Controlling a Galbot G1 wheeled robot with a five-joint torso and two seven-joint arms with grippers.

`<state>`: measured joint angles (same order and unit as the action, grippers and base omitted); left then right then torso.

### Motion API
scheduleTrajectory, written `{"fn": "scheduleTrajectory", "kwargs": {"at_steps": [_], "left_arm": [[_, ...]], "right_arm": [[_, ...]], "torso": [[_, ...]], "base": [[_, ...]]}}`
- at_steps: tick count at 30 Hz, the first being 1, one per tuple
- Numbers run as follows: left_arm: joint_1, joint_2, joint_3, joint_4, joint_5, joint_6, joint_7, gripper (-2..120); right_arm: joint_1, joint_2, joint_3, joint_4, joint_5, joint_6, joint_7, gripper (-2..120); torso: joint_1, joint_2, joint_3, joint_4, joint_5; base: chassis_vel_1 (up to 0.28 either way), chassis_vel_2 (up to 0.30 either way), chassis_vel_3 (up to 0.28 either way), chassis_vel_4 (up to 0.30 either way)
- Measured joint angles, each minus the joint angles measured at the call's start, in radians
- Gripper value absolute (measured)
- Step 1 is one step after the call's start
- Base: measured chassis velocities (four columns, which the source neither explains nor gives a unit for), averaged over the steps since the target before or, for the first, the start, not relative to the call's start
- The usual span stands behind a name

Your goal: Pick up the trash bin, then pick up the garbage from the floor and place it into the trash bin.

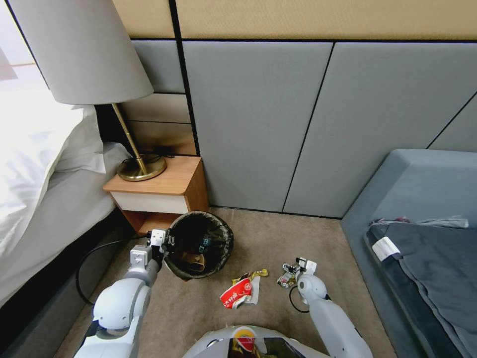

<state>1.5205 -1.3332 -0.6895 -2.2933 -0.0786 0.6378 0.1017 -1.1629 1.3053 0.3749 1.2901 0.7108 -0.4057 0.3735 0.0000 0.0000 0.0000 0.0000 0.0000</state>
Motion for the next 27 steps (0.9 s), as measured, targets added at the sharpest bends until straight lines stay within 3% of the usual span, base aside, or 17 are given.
{"fn": "scheduleTrajectory", "kwargs": {"at_steps": [8, 15, 19, 25, 27], "left_arm": [[0.001, -0.003, -0.001, 0.0, 0.0, -0.002, 0.001, 4], [0.006, -0.004, -0.002, -0.003, 0.0, -0.002, 0.001, 4], [0.006, -0.004, -0.002, -0.003, 0.0, -0.003, 0.001, 4], [0.008, -0.005, -0.001, -0.005, 0.0, -0.003, 0.001, 4], [0.008, -0.004, 0.0, -0.006, 0.0, -0.003, 0.001, 4]], "right_arm": [[0.0, 0.002, 0.004, -0.01, -0.005, 0.004, -0.01, 96], [-0.013, -0.003, 0.009, 0.001, -0.012, 0.005, -0.023, 69], [-0.013, -0.002, 0.006, 0.005, -0.013, 0.006, -0.027, 53], [-0.013, 0.0, 0.003, 0.004, -0.016, 0.009, -0.031, 37], [-0.013, 0.001, 0.002, 0.001, -0.018, 0.012, -0.035, 25]], "torso": [[0.0, 0.0, 0.0, 0.0, 0.0], [0.0, 0.0, 0.0, -0.0008, -0.0007], [0.0, 0.0, 0.0, 0.0001, -0.0003], [0.0, 0.0, 0.0, 0.0, -0.0003], [0.0, 0.0, 0.0, 0.0001, 0.0]], "base": [[0.0, 0.0, 0.0, 0.0], [0.0, 0.0, 0.0, 0.0], [0.0, 0.0, 0.0, 0.0], [0.0, 0.0, 0.0, 0.0], [0.0, 0.0, 0.0, 0.0]]}}
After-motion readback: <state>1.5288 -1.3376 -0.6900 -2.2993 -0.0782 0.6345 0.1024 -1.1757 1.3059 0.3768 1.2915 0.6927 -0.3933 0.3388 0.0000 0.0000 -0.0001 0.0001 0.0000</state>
